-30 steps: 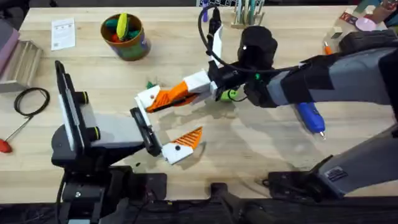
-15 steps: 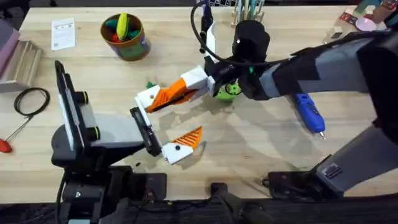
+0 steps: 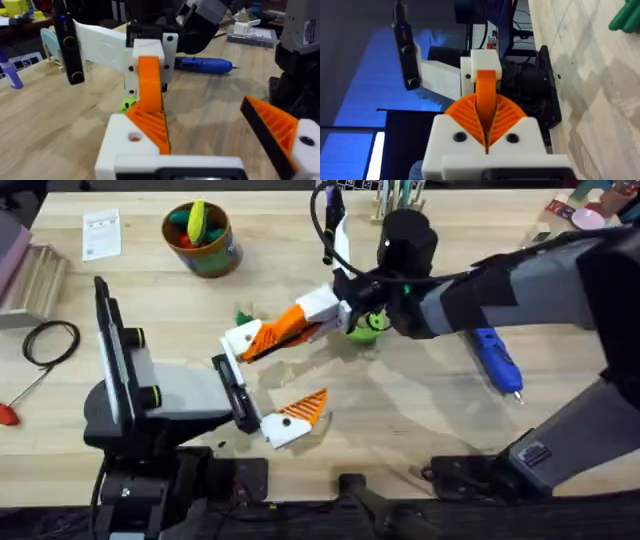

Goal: Pick up the gripper from the table and insert it into the empty holder that is missing its gripper. Then pick up a screw, insert it into the mounting hole, and use the screwdriver to tighten it. Finally, clean up the table by picking up the vegetable and placing it into the bucket.

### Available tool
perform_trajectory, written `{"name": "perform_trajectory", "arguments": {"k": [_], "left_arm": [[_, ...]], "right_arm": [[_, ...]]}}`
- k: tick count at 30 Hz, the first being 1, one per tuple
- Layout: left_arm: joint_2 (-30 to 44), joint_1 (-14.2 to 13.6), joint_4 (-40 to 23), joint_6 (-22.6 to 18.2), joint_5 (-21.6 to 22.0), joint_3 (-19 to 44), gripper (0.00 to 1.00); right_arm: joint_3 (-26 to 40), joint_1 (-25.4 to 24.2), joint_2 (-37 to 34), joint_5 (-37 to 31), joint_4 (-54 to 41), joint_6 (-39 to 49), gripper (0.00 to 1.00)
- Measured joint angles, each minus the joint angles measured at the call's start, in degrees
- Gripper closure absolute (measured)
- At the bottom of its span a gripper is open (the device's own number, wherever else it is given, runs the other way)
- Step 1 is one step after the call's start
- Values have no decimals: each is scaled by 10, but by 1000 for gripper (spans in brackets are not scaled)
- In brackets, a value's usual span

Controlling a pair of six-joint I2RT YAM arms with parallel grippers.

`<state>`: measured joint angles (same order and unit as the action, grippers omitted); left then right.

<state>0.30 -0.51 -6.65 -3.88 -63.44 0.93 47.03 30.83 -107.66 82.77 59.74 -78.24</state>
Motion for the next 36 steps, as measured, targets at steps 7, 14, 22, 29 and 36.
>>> {"name": "perform_trajectory", "arguments": {"k": [7, 14, 22, 29, 36], "left_arm": [[0, 0, 2, -2, 6, 0, 15], [0, 1, 0, 4, 14, 0, 15], [0, 2, 0, 4, 18, 0, 15], [0, 5, 1, 5, 26, 0, 15], [0, 5, 1, 14, 26, 0, 15]], "right_arm": [[23, 1, -14, 8, -11, -4, 993], [51, 6, -40, 22, -13, -10, 993], [51, 9, -41, 18, -4, -13, 993], [27, 14, -41, -18, 59, -40, 993], [5, 16, -33, -45, 72, -58, 993]]}}
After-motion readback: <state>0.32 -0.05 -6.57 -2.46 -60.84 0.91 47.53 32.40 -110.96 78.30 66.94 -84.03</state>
